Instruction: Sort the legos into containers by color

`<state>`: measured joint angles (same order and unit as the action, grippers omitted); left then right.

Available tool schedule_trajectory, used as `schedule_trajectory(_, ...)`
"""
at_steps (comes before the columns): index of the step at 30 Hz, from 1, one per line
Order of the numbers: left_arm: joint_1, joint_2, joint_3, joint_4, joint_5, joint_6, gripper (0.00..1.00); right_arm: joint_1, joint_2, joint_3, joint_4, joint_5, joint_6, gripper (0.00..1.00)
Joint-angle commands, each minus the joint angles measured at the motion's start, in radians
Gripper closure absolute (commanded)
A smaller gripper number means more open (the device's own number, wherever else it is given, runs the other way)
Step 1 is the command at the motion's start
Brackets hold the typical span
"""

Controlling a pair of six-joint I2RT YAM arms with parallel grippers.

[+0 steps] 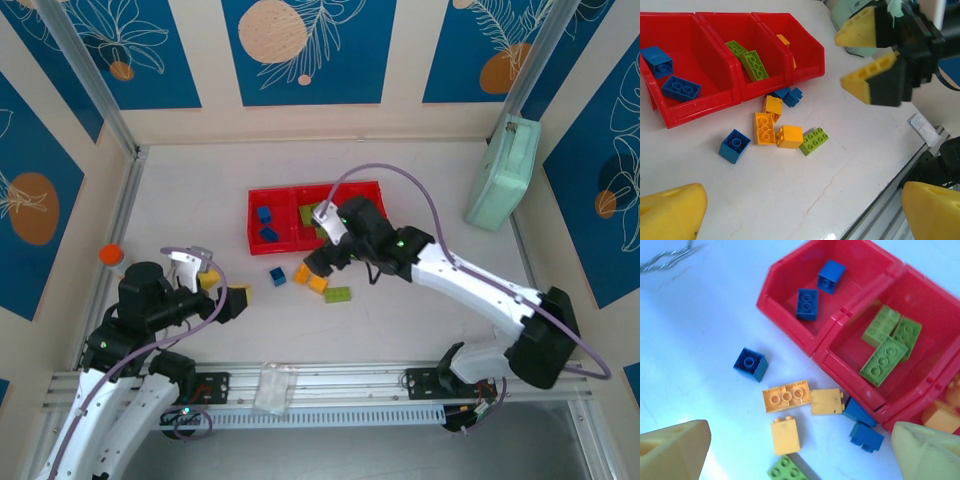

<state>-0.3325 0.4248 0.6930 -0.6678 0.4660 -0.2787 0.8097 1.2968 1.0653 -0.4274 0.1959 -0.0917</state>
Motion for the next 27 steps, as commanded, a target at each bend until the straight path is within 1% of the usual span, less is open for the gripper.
schedule_trajectory(1, -0.011, -0.004, 0.008, 0.0, -0.004, 0.02, 0.01, 0.018, -0.083, -0.135, -0.013, -0.13, -0.402, 0.04)
schedule_trajectory(2, -0.012, -0.004, 0.009, 0.0, -0.006, 0.019, 0.01, 0.025, -0.106, -0.179, -0.008, -0.115, -0.451, 0.01)
schedule_trajectory(3, -0.011, -0.004, 0.009, 0.0, -0.006, 0.02, 0.01, 0.017, -0.115, -0.208, -0.007, -0.112, -0.471, 0.0)
schedule_trajectory(5, -0.011, -0.003, 0.008, 0.0, -0.008, 0.02, 0.01, -0.019, -0.102, -0.227, -0.017, -0.107, -0.453, 0.01)
schedule_trajectory(7, -0.011, 0.0, 0.008, 0.001, -0.008, 0.021, 0.01, -0.031, -0.061, -0.244, 0.016, -0.03, -0.443, 0.04)
schedule_trajectory(11, -0.012, 0.006, 0.009, 0.0, -0.006, 0.021, 0.01, -0.021, 0.064, -0.247, 0.004, 0.024, -0.506, 0.07)
schedule_trajectory(14, -0.011, 0.004, 0.009, -0.001, -0.011, 0.019, 0.01, -0.023, 0.159, -0.211, -0.016, 0.018, -0.512, 0.1)
schedule_trajectory(17, -0.012, 0.002, 0.009, -0.002, -0.016, 0.018, 0.01, -0.023, 0.223, -0.216, 0.043, 0.025, -0.527, 0.14)
schedule_trajectory(24, -0.012, 0.008, 0.009, -0.003, -0.017, 0.018, 0.01, -0.035, 0.299, -0.205, 0.076, -0.025, -0.525, 0.18)
schedule_trajectory(25, -0.012, 0.009, 0.008, -0.003, -0.017, 0.017, 0.01, -0.035, 0.308, -0.202, 0.078, -0.034, -0.526, 0.2)
schedule_trajectory(27, -0.012, 0.012, 0.009, -0.002, -0.016, 0.018, 0.01, -0.035, 0.325, -0.197, 0.087, -0.048, -0.531, 0.26)
